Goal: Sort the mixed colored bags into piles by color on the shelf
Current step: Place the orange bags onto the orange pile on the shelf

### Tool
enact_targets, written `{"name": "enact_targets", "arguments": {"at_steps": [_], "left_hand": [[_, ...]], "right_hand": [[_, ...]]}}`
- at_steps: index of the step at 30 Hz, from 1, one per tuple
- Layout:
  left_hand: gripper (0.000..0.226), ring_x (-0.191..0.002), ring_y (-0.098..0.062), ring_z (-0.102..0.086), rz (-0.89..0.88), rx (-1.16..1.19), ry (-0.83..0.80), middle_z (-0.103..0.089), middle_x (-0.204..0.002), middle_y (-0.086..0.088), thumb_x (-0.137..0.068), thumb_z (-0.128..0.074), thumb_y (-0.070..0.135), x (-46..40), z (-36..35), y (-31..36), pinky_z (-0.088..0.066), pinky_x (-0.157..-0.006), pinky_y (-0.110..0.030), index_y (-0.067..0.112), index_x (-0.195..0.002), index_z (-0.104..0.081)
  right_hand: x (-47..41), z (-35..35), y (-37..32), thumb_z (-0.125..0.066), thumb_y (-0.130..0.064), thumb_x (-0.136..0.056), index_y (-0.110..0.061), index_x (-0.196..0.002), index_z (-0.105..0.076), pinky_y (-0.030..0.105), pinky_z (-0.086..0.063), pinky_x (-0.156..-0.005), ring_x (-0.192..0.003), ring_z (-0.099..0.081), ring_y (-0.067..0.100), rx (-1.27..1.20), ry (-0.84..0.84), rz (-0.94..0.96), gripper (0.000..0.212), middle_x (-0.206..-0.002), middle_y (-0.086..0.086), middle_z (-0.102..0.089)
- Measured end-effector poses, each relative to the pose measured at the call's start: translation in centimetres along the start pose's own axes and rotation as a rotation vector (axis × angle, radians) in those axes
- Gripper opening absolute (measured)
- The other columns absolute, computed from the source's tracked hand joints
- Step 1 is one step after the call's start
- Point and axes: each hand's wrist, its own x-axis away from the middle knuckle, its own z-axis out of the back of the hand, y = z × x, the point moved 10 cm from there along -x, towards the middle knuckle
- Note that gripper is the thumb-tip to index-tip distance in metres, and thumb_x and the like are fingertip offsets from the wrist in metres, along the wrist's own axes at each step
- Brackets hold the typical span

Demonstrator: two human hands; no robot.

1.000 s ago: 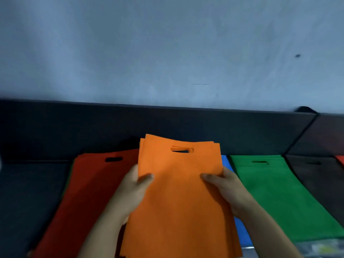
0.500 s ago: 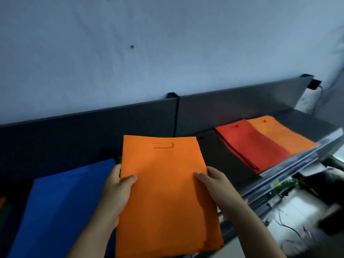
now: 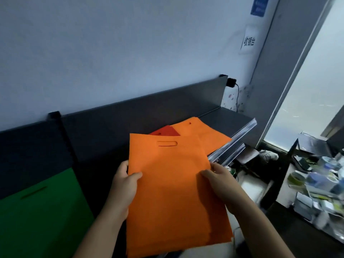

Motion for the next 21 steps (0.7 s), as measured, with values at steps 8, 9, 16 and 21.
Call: {"name": "enact_targets", "arguments": {"at_steps": [8, 9, 16, 21], "left_hand": [[0.03, -0.1, -0.021, -0.066, 0.032, -0.107, -0.114, -0.066, -0.114, 0.003, -0.103, -0.054, 0.02, -7.6, -9.0, 0.7, -0.055, -0.075, -0.038, 0.036, -0.128, -0.051], [0.03, -0.1, -0.021, -0.066, 0.045, -0.125, -0.13, -0.066, -0.114, 0.004, -0.103, -0.053, 0.02, -8.8, -9.7, 0.5, -0.054, -0.073, -0.037, 0.037, -0.127, -0.049], [0.03, -0.096, -0.018, -0.065, 0.142, -0.231, -0.213, -0.065, -0.112, 0.005, -0.101, -0.054, 0.02, -17.8, -16.1, -0.6, -0.052, -0.072, -0.033, 0.032, -0.127, -0.047], [0.029, -0.099, -0.015, -0.064, 0.131, -0.295, -0.251, -0.064, -0.113, 0.008, -0.1, -0.053, 0.022, -22.7, -20.3, -0.2, -0.054, -0.086, -0.038, 0.036, -0.126, -0.047]], "right_hand": [[-9.3, 5.4, 2.3, -0.067, -0.029, -0.099, -0.027, -0.112, -0.072, 0.053, -0.064, -0.087, -0.086, -0.08, 0.023, -0.043, 0.082, -0.018, 0.014, -0.098, 0.001, -0.08], [-10.5, 5.5, 2.4, -0.067, -0.029, -0.099, -0.026, -0.111, -0.072, 0.054, -0.064, -0.087, -0.086, -0.079, 0.024, -0.037, 0.079, -0.025, 0.013, -0.099, 0.002, -0.08], [-20.8, 7.4, 3.1, -0.067, -0.035, -0.09, -0.012, -0.096, -0.068, 0.045, -0.056, -0.07, -0.074, -0.072, 0.029, 0.076, 0.038, -0.109, 0.025, -0.093, 0.021, -0.075], [-27.2, 9.5, 3.2, -0.058, -0.028, -0.095, -0.016, -0.109, -0.067, 0.036, -0.043, -0.059, -0.06, -0.058, 0.022, 0.135, 0.02, -0.126, 0.021, -0.074, 0.005, -0.064]]}}
